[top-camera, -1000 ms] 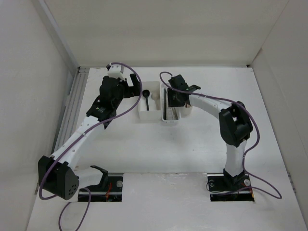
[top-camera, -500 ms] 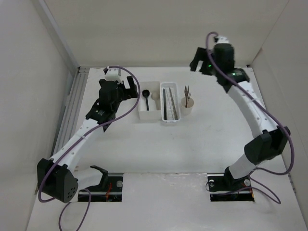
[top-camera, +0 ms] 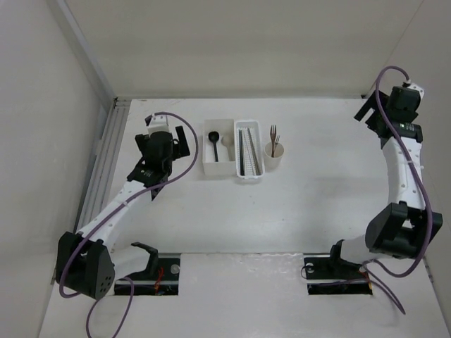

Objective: Sort the eating utensils into containers

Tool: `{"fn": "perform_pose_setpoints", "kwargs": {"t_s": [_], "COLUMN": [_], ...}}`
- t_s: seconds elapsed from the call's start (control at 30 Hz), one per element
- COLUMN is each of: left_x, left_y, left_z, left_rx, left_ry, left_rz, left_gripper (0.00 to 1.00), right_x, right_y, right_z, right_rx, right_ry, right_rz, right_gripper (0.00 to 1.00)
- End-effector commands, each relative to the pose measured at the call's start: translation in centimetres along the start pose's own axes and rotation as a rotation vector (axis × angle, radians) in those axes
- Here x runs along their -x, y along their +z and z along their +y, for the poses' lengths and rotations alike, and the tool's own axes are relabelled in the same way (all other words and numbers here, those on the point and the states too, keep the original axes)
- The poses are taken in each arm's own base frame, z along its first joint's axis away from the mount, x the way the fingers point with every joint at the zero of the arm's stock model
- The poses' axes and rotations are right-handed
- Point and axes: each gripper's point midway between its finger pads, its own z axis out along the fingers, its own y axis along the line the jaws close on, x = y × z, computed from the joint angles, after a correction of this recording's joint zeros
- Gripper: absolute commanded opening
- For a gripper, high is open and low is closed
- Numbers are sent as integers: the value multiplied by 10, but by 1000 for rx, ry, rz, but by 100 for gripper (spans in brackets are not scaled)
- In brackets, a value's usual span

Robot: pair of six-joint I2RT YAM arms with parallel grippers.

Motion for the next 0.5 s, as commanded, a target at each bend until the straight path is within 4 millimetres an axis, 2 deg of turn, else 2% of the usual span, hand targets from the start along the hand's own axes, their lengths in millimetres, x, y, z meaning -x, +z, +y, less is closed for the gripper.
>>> {"fn": "perform_pose_setpoints", "kwargs": {"t_s": [0.0,0.07,0.1,0.27,0.3,0.4,0.47], "left_x": [19,27,24,36,32,27,17], "left_y": [-9,-11,-10,-12,-12,-13,-14], "left_z": [11,14,17,48,55,59,61], "left_rx": [41,55,65,198,225,238,240], "left_ry": [-40,-42,-23,7,18,24,9], "left_rz": [-80,-111,-112,-207,-201,-193,-176], "left_gripper": [100,100,100,100,100,100,100], "right_x": [35,33,32,33,36,34,29], "right_y": [-38,-42,-44,-59,-63,-71,-72], "right_z": [9,3,1,-6,-7,-11,-13], "right_rx": [35,13,6,-8,-14,-24,-28], "right_ry": [-1,2,16,21,24,24,21], "right_rz": [-147,-161,-165,-189,-201,-199,-189], "right_gripper": [100,100,100,100,100,100,100]}}
